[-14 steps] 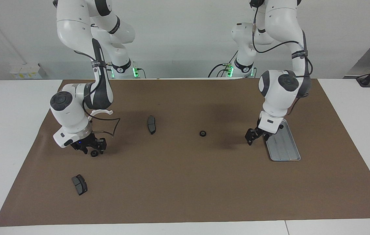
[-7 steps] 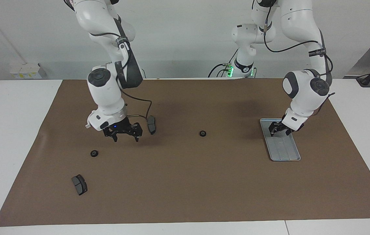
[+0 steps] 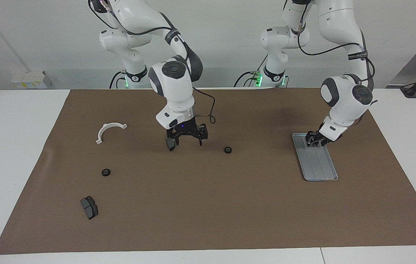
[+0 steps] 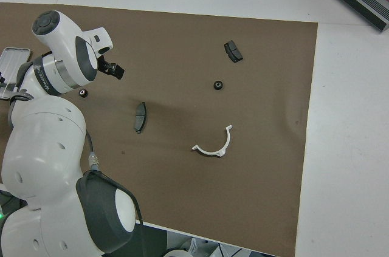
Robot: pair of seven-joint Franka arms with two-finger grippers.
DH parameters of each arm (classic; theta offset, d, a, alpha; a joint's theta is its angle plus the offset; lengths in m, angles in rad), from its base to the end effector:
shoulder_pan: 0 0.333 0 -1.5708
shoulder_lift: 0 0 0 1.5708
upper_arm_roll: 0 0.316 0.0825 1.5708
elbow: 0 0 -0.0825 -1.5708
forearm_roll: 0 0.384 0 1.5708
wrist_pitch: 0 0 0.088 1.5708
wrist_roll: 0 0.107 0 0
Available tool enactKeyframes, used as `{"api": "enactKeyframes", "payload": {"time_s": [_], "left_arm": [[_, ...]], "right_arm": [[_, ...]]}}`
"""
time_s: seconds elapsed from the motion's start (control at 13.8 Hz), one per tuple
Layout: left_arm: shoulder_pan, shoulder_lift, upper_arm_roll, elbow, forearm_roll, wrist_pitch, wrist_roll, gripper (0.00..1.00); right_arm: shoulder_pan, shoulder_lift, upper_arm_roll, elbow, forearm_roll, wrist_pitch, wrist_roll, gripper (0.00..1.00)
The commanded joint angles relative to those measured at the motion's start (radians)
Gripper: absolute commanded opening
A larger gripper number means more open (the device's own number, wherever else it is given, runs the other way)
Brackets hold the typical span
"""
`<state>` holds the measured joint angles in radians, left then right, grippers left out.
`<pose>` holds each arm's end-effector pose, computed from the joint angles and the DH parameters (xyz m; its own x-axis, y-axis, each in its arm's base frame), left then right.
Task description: Place bearing gear from tray to pile
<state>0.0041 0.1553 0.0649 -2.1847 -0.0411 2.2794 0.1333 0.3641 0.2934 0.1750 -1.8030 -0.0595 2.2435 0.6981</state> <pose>0.5438 0.0364 0.3127 0.9976 -0.0378 -0.0572 -0.0363 -0.9990 0.0273 0.5597 0.3234 0.4000 0.9831 -0.1409 0.1168 -0.1299 -0.9868 -0.0964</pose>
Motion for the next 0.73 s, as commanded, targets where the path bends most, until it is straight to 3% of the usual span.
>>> {"api": "enactKeyframes", "payload": {"time_s": [0.0, 0.15, 0.44, 0.65], "left_arm": [[0.030, -0.045, -0.011, -0.049, 0.014, 0.005, 0.011, 0.63], [0.030, -0.046, -0.011, -0.056, 0.014, 0.008, 0.011, 0.60], [0.030, -0.054, -0.011, -0.093, 0.014, 0.040, 0.009, 0.52], [0.030, -0.054, -0.011, -0.096, 0.014, 0.048, 0.009, 0.42]], "right_arm": [[0.068, 0.114, -0.005, 0.121, -0.052, -0.007, 0.102, 1.00], [0.120, 0.191, -0.002, 0.192, -0.129, -0.012, 0.200, 1.00], [0.194, 0.314, -0.003, 0.295, -0.149, 0.001, 0.242, 1.00], [0.197, 0.326, -0.002, 0.286, -0.171, 0.053, 0.236, 1.00]]}}
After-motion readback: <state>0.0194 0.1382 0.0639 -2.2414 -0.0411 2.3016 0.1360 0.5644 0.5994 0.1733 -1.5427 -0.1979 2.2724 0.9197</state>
